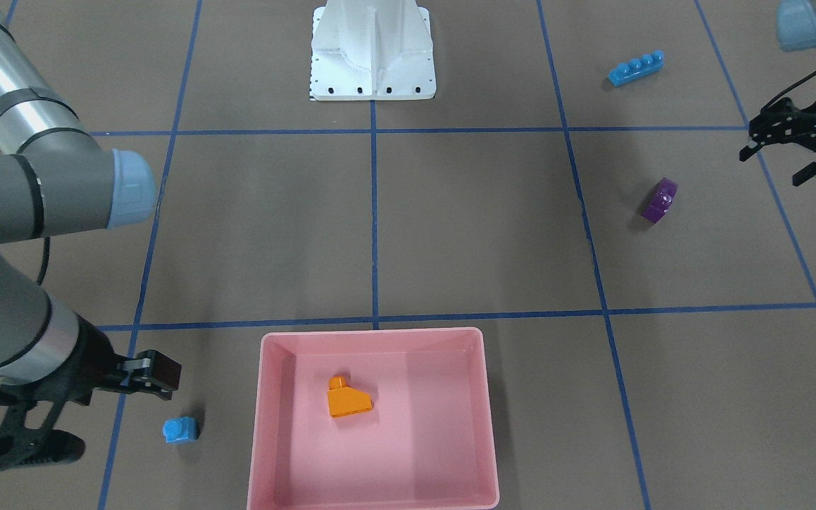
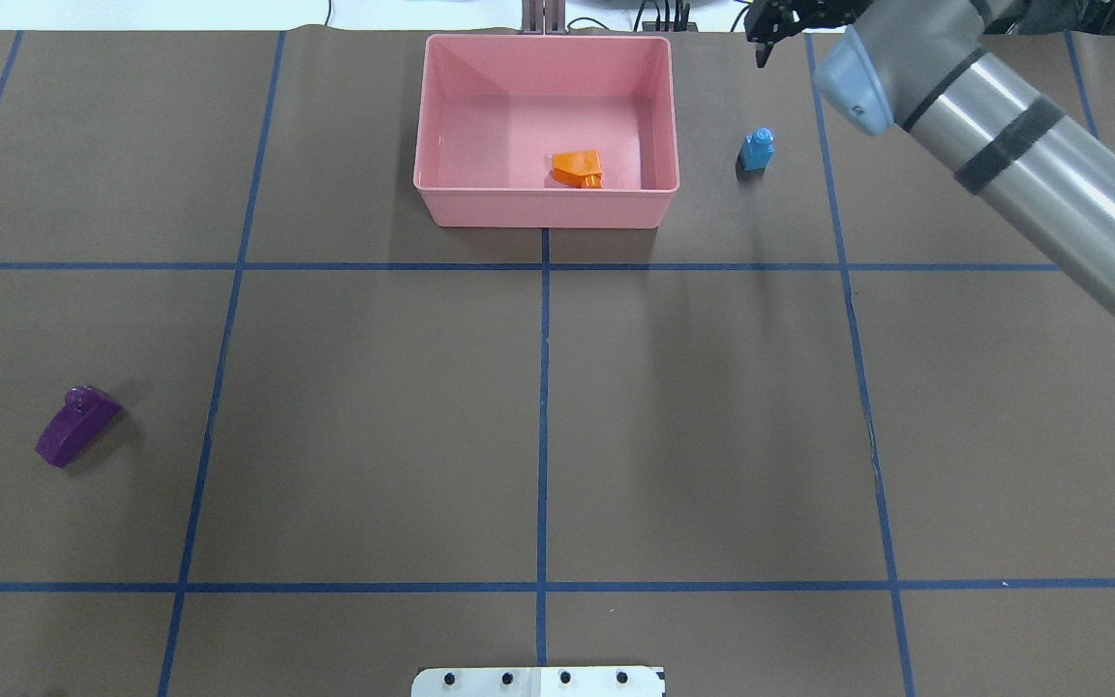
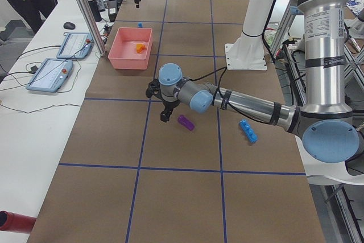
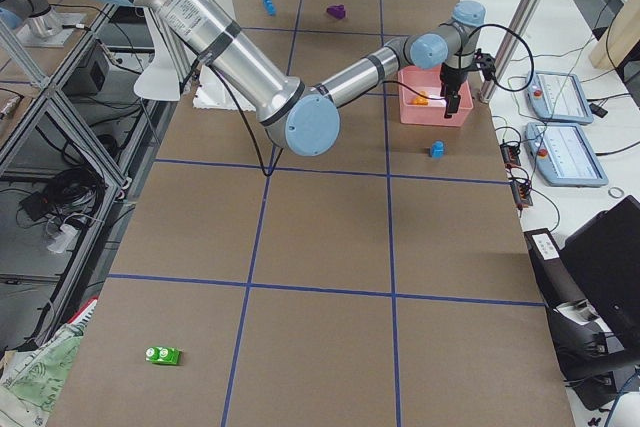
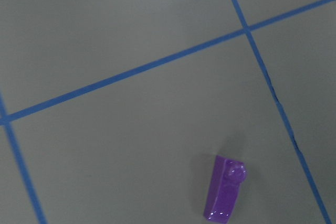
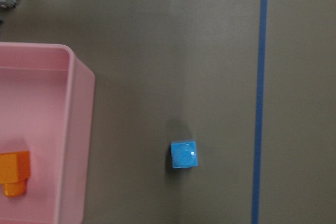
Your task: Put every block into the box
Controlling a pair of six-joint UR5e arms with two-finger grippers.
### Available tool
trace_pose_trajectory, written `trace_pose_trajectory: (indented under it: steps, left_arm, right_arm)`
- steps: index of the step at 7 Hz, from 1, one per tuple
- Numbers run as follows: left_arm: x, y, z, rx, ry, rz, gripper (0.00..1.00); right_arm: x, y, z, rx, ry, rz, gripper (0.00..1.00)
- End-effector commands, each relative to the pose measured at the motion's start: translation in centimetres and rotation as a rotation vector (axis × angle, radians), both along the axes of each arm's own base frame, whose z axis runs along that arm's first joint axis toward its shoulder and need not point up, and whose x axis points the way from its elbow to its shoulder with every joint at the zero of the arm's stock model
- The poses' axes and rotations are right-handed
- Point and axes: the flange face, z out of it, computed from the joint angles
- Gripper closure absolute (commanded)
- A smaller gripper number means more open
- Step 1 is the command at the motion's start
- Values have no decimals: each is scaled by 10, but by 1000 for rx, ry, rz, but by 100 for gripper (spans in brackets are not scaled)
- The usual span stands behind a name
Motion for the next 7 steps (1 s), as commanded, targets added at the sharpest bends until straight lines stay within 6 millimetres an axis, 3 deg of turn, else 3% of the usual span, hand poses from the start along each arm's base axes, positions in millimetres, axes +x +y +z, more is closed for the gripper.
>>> trace_pose_trajectory:
  steps: [1, 5, 7]
  left_arm:
    - [75, 20, 7, 85, -133, 67, 0]
    - [140, 48, 26, 118, -206, 186, 0]
    - [160, 31, 32, 113, -209, 192, 2]
  right_arm:
    - [35, 18, 44, 25, 4, -32, 0]
    - [37, 24, 61, 13, 12, -33, 0]
    - [37, 24, 63, 6, 15, -29, 0]
